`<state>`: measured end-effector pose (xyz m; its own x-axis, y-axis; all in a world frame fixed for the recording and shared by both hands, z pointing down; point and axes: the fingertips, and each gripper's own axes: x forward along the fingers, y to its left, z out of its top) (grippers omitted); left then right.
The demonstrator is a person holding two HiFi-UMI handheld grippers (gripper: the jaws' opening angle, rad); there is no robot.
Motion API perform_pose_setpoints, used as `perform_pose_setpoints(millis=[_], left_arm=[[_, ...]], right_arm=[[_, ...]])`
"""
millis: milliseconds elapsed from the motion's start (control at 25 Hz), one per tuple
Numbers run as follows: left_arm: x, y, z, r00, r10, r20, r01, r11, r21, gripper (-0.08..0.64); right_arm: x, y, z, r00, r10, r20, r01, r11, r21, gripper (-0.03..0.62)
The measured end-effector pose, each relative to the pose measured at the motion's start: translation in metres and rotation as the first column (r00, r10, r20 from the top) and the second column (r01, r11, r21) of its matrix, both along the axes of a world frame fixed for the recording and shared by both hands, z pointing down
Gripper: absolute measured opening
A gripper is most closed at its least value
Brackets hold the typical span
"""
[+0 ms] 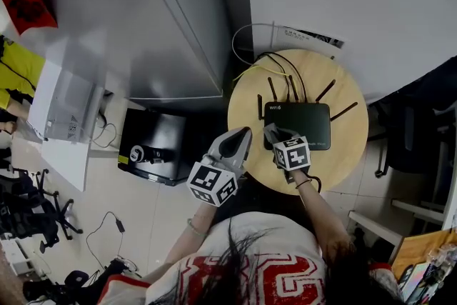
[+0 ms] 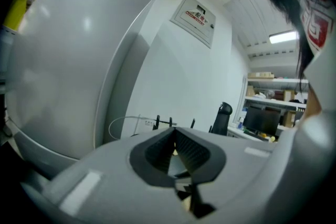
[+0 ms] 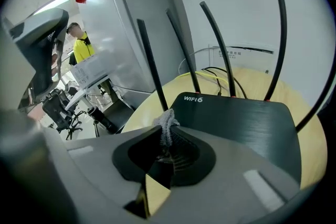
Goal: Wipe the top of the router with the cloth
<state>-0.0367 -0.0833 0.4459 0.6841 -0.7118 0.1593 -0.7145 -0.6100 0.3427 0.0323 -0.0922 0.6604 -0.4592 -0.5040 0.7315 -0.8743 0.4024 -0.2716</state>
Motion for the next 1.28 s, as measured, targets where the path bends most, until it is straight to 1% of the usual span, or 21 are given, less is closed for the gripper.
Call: perform_pose_setpoints(millis=[280,400,520,640,800,960,1080,1200,1280], left_arm=[[0.006,0.000,0.003,1.000,0.017,-0.001,-0.017,1.000,-0.002,0.002],[0.011,0.000,0.003,1.000,0.028,-0.003,-0.028,1.000,-0.003,0.002],[0.015,-0.001,0.003,0.999,0.037,-0.002,-0.037,0.999,-0.005,0.002],[0.017,-0.001,0.002,0.999,0.042,-0.002,-0.042,0.999,-0.004,0.002],[0.018,-0.001,0.003,0.999,0.039,-0.001,-0.039,0.999,-0.004,0.002],[0.021,0.000,0.004,0.999,0.040,0.002,-0.040,0.999,-0.004,0.002],[0.022,0.002,0.003,0.999,0.039,0.005,-0.039,0.999,-0.003,0.002],[0.022,0.003,0.003,0.999,0.040,0.006,-0.040,0.999,-0.002,0.002],[0.022,0.004,0.004,0.999,0.038,0.007,-0.038,0.999,-0.003,0.002]], right_arm=[[0.037,0.003,0.003,0.998,0.056,-0.019,-0.056,0.998,0.009,0.035],[0.064,0.007,0.004,0.994,0.104,-0.028,-0.104,0.995,0.009,0.035],[0.095,0.010,0.004,0.985,0.170,-0.029,-0.170,0.985,0.010,0.035],[0.131,0.014,0.004,0.966,0.254,-0.036,-0.254,0.967,0.012,0.035],[0.179,0.022,0.004,0.931,0.360,-0.051,-0.360,0.933,0.014,0.035],[0.214,0.030,0.005,0.896,0.440,-0.059,-0.440,0.898,0.014,0.035],[0.220,0.031,0.005,0.889,0.454,-0.065,-0.454,0.891,0.016,0.035],[0.215,0.032,0.007,0.881,0.469,-0.060,-0.469,0.883,0.008,0.035],[0.198,0.028,0.001,0.893,0.448,-0.034,-0.448,0.894,0.013,0.035]])
